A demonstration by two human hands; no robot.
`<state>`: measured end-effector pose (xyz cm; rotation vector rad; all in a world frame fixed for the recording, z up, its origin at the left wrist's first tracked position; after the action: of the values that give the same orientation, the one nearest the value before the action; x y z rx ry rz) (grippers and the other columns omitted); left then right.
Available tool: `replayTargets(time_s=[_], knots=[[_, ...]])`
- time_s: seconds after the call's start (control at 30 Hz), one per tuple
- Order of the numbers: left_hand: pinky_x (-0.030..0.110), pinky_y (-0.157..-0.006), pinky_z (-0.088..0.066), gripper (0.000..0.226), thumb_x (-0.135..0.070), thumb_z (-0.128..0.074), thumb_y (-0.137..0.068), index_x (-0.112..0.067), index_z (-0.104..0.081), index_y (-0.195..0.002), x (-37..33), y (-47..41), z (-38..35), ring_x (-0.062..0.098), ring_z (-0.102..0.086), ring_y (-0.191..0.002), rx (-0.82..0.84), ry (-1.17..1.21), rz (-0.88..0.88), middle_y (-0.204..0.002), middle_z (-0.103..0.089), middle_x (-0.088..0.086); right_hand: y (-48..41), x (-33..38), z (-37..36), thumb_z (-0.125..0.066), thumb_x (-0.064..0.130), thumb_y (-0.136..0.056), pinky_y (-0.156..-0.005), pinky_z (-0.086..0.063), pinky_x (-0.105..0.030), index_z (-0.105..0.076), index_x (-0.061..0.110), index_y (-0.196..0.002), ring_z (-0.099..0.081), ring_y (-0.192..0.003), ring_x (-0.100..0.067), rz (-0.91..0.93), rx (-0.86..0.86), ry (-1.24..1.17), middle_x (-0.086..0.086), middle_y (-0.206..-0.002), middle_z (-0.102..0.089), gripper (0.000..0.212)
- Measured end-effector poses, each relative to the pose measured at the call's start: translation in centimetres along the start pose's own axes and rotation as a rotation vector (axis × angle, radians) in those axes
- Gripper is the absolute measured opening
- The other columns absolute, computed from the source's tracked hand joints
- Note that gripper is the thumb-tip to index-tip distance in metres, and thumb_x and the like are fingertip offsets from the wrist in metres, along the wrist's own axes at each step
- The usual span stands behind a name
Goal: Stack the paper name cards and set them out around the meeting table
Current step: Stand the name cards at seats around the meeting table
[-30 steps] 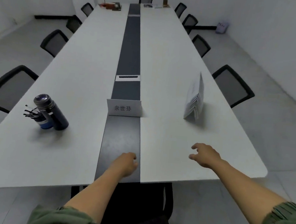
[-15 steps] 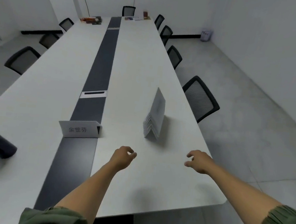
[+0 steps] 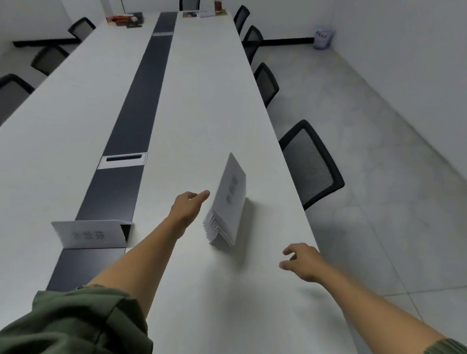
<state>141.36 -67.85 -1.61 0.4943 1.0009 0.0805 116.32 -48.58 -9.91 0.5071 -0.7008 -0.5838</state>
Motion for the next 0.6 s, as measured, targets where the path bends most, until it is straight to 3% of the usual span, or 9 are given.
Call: replayTargets(time_s=[0.13,0.2,0.37,0.53,0.6], knots=[[0.04,-0.092,-0.041,0.061,-0.046,-0.06,-0.091,-0.004,-0.049,-0.134,-1.1,-4.4,-2.6,0.03,-0.05,-0.116,0.145,0.013,0.048,-0.135,-0.052,0.011,-2.6,1.3,1.3,-0.069,0.043,-0.085,-0.095,-0.047,-0.031,-0.057,0.025,-0.128,-0.06,-0.107,-0.017,-0.019,-0.014,-0.035,-0.001,-0.123,-0.061,0.048],[0.039,-0.087,-0.04,0.053,-0.044,-0.062,-0.089,-0.006,-0.054,-0.126,-1.1,-6.3,-4.0,0.028,-0.051,-0.106,0.234,0.027,0.077,-0.126,-0.056,0.011,-3.8,1.7,1.7,-0.069,0.043,-0.085,-0.094,-0.048,-0.031,-0.058,0.025,-0.127,-0.061,-0.104,-0.016,-0.033,-0.022,-0.055,0.0,-0.119,-0.063,0.047],[0.046,-0.094,-0.049,0.082,-0.064,-0.07,-0.054,-0.012,-0.061,-0.117,-0.2,-8.9,-5.2,0.031,-0.062,-0.102,0.362,0.054,0.124,-0.113,-0.067,0.011,-5.2,1.9,1.4,-0.069,0.043,-0.084,-0.09,-0.046,-0.028,-0.059,0.026,-0.127,-0.06,-0.103,-0.015,-0.076,-0.008,-0.073,0.0,-0.119,-0.063,0.047],[0.042,-0.078,-0.055,0.076,-0.042,-0.07,-0.063,-0.009,-0.052,-0.129,-0.5,-9.6,-4.7,0.028,-0.065,-0.098,0.334,0.151,0.113,-0.112,-0.067,0.012,-6.8,3.4,2.1,-0.071,0.041,-0.084,-0.089,-0.045,-0.028,-0.06,0.024,-0.126,-0.06,-0.099,-0.017,-0.087,0.003,-0.136,0.0,-0.112,-0.061,0.046],[0.038,-0.072,-0.052,0.064,-0.039,-0.067,-0.069,-0.01,-0.056,-0.125,-0.7,-9.4,-4.3,0.027,-0.065,-0.095,0.339,0.178,0.11,-0.111,-0.068,0.013,-7.3,4.9,2.5,-0.071,0.039,-0.084,-0.088,-0.048,-0.029,-0.06,0.021,-0.125,-0.063,-0.099,-0.019,-0.074,0.005,-0.191,-0.003,-0.112,-0.063,0.046]])
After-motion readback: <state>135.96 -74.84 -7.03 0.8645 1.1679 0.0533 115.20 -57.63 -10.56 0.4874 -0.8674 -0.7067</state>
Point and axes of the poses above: each hand's wrist, its own y-axis away from the middle knuckle, its own z-axis out of the back of the hand, x = y × z, the point moved 7 cm from there along -y, towards the middle knuckle
